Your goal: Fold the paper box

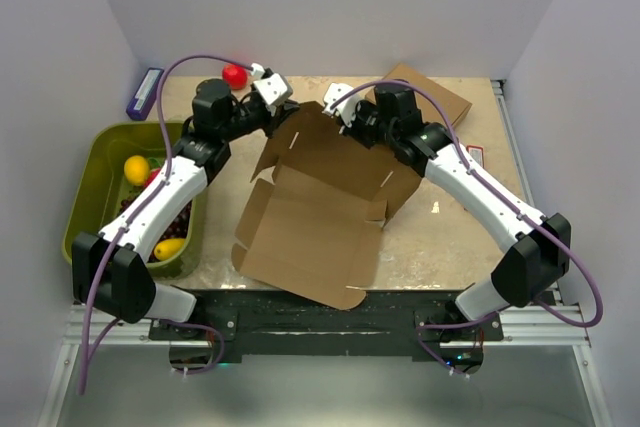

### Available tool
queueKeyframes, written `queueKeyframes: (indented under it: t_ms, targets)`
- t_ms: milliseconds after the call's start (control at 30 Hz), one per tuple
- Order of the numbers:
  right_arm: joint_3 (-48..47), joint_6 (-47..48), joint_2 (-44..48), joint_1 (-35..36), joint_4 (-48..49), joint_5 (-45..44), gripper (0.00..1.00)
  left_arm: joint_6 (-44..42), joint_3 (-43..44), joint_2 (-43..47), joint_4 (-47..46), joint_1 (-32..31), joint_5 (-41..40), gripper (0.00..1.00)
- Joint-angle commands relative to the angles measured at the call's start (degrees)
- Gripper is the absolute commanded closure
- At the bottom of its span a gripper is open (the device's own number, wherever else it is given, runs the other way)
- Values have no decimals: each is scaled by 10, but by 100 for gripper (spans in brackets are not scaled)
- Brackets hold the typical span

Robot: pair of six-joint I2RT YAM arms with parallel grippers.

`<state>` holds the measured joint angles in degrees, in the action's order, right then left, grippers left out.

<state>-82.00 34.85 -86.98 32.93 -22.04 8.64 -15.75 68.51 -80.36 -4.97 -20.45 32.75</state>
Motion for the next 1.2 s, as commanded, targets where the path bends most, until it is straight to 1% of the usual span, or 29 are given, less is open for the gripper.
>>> queueKeyframes:
  t_ms: [0, 100, 133, 200, 267, 300, 367, 400, 467, 500, 567, 600, 667, 700, 733, 767, 833, 933, 967, 1000, 1033, 1100, 1167]
  targets:
    - [0, -28, -10, 6, 29, 11, 100, -8, 2, 14, -29, -11, 6, 98]
    - [-5, -62, -13, 5, 49, -2, 99, -17, 0, 14, -20, -14, -1, 100]
    - [-6, -71, -14, 6, 54, -5, 96, -19, -1, 14, -15, -15, -5, 100]
    - [-4, -94, -14, 6, 76, -14, 83, -24, -7, 14, -14, -17, -16, 100]
    - [7, -112, -13, 6, 93, -20, 67, -26, -14, 15, -14, -21, -26, 100]
    - [10, -133, -12, 5, 104, -28, 53, -27, -16, 15, -14, -22, -36, 100]
    - [10, -157, -13, 6, 106, -38, 48, -27, -22, 14, -19, -23, -47, 100]
    - [10, -186, -10, 6, 105, -44, 45, -25, -22, 14, -20, -24, -63, 100]
    - [11, -220, -3, 6, 111, -73, 44, -22, -26, 13, -20, -25, -72, 100]
    - [17, -257, 3, 6, 124, -79, 43, -19, -27, 13, -21, -25, -83, 100]
    - [50, -291, 32, 11, 153, -81, 43, -17, -31, 12, -25, -26, -91, 100]
    - [67, -313, 48, 15, 193, -84, 43, -16, -33, 12, -27, -26, -100, 100]
    - [125, -334, 93, 35, 239, -129, 43, -15, -34, 10, -31, -26, -108, 100]
    - [146, -362, 109, 42, 282, -140, 43, -14, -35, 11, -35, -26, -115, 100]
    - [181, -373, 121, 48, 300, -140, 43, -13, -36, 11, -40, -26, -116, 100]
    - [196, -385, 142, 62, 317, -136, 45, -13, -37, 11, -40, -26, -115, 100]
    - [236, -426, 152, 79, 364, -131, 48, -12, -38, 10, -42, -26, -111, 100]
    - [282, -480, 140, 114, 433, -112, 54, -7, -38, 9, -42, -26, -109, 100]
    - [291, -493, 120, 124, 454, -100, 55, -3, -38, 9, -42, -26, -108, 100]
    - [300, -525, 110, 127, 491, -80, 56, -2, -37, 9, -41, -26, -106, 100]
    - [301, -538, 98, 129, 508, -66, 57, 2, -37, 9, -41, -26, -106, 100]
    - [287, -556, 68, 141, 524, -68, 59, 5, -38, 9, -38, -26, -108, 100]
    - [272, -552, 55, 154, 513, -85, 59, 7, -37, 9, -36, -26, -112, 100]
